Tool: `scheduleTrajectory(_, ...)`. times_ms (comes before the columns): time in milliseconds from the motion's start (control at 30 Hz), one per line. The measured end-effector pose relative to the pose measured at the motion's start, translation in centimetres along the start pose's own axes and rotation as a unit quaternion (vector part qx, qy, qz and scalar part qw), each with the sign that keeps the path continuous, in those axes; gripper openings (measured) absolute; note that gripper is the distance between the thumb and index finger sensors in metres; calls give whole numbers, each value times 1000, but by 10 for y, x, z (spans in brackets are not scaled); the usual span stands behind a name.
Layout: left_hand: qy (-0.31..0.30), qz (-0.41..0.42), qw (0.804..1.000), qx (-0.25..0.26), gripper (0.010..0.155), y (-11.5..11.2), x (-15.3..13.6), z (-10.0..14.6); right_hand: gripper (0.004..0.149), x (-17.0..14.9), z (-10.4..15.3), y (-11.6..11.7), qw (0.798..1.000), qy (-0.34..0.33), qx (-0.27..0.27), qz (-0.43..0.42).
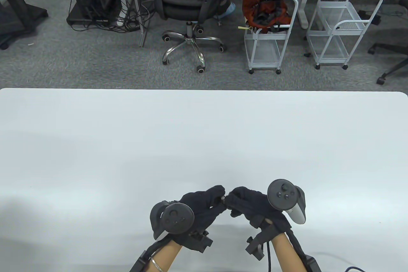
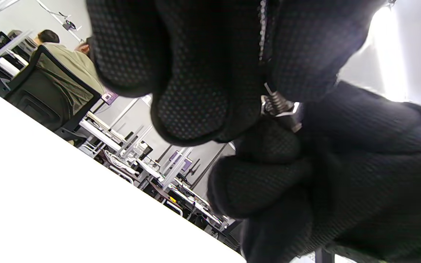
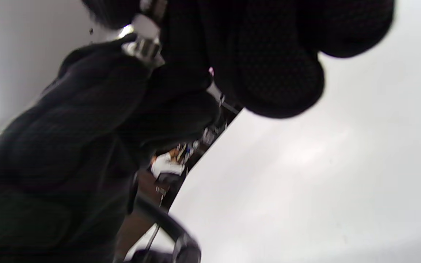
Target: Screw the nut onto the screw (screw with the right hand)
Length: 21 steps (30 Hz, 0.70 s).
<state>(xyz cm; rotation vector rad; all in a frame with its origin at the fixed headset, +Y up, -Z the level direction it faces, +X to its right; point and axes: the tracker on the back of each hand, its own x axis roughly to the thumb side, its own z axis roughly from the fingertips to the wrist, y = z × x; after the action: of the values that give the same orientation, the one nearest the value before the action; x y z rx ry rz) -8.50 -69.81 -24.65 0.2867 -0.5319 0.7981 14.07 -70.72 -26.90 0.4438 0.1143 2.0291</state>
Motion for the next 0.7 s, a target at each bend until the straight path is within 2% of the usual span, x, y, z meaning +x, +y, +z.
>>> scheduleTrajectory(67, 4, 13, 1000, -2, 48, -1, 0, 0, 45, -1, 1, 0, 1000, 5, -9, -13)
scheduleTrajectory(200, 4, -8, 1000, 8, 48, 1, 0, 0, 49, 1, 0, 1, 998, 6, 57, -19)
scheduleTrajectory(233, 4, -6, 1000, 7, 48, 1, 0, 0, 49, 1, 0, 1, 998, 2, 55, -6)
scheduleTrajectory(367, 4, 13, 1000, -1, 48, 0, -1, 0, 45, 1, 1, 0, 1000, -1, -13, -7)
scheduleTrajectory(467, 8, 7, 1000, 6, 48, 1, -1, 0, 47, 1, 1, 0, 1000, 2, 13, -18)
scheduleTrajectory(567, 7, -10, 1000, 11, 47, 2, -1, 0, 49, 1, 0, 2, 997, 11, 73, -10)
scheduleTrajectory(600, 7, -7, 1000, 9, 47, 2, -1, 0, 48, 0, 0, 2, 998, 5, 61, 1)
scheduleTrajectory(633, 9, -2, 1000, 6, 47, 1, -2, 0, 47, -1, -1, 1, 1000, -5, 26, 5)
scheduleTrajectory(700, 7, 14, 1000, -1, 47, 0, -3, 0, 45, -2, 1, 1, 1000, 6, -13, -17)
